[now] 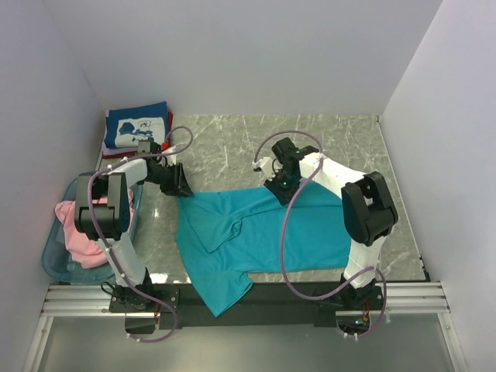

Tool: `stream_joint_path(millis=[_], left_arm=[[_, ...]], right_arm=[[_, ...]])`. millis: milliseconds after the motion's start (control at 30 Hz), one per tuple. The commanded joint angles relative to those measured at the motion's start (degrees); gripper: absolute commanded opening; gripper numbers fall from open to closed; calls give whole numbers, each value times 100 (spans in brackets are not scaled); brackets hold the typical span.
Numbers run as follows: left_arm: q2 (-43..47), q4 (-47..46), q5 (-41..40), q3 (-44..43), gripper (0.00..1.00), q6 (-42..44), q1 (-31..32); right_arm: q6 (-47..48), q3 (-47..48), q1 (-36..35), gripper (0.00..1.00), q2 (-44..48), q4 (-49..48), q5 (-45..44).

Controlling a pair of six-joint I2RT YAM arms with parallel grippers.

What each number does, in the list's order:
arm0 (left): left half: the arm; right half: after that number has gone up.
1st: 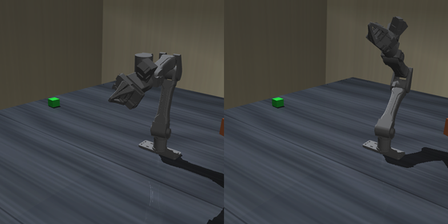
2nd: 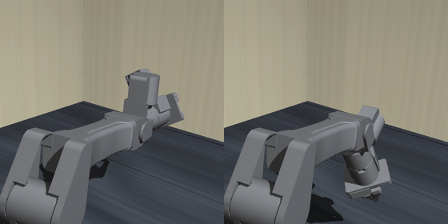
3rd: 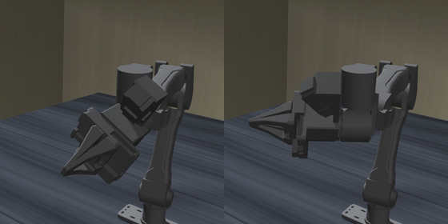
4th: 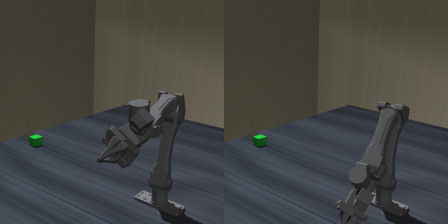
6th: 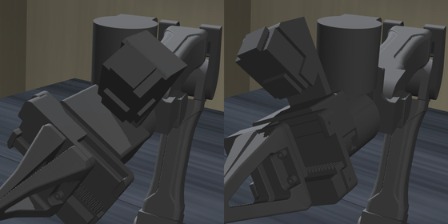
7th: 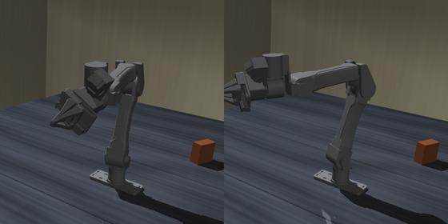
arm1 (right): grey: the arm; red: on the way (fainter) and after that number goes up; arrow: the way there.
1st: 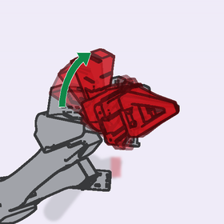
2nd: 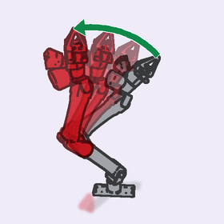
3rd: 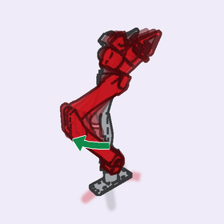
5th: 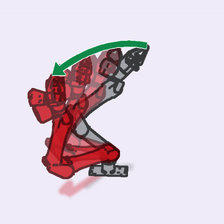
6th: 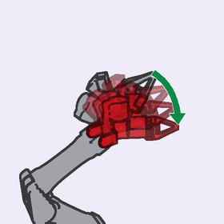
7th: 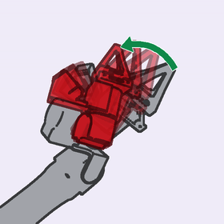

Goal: Fold and stack the t-shirts
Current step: Fold the tshirt

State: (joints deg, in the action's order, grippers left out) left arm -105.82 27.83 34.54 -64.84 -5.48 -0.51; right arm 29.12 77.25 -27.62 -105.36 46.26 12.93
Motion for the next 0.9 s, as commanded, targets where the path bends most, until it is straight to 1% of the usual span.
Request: stream_joint_path(millis=[0,233,433,600,833,867], left_arm=[[-9,-41,-27,-46,37,90,-1],[-114,-103,-53,24,38,82,-1],[-228,-120,-27,-2,38,38,-10],[-281,-103,-79,-46,39,29,-1],[-343,-50,-334,-38,38,20,-10],[-360,-50,-360,-29,37,3,-19]], right_arm=[[155,0,-60,33,-124,-415,-229],[190,-140,-68,32,-283,-688,-344],[243,-228,-77,32,-389,-662,-282],[251,-255,-77,34,-494,-583,-238],[375,-614,-69,31,-354,-557,-282],[409,-650,-77,29,-284,-557,-308]])
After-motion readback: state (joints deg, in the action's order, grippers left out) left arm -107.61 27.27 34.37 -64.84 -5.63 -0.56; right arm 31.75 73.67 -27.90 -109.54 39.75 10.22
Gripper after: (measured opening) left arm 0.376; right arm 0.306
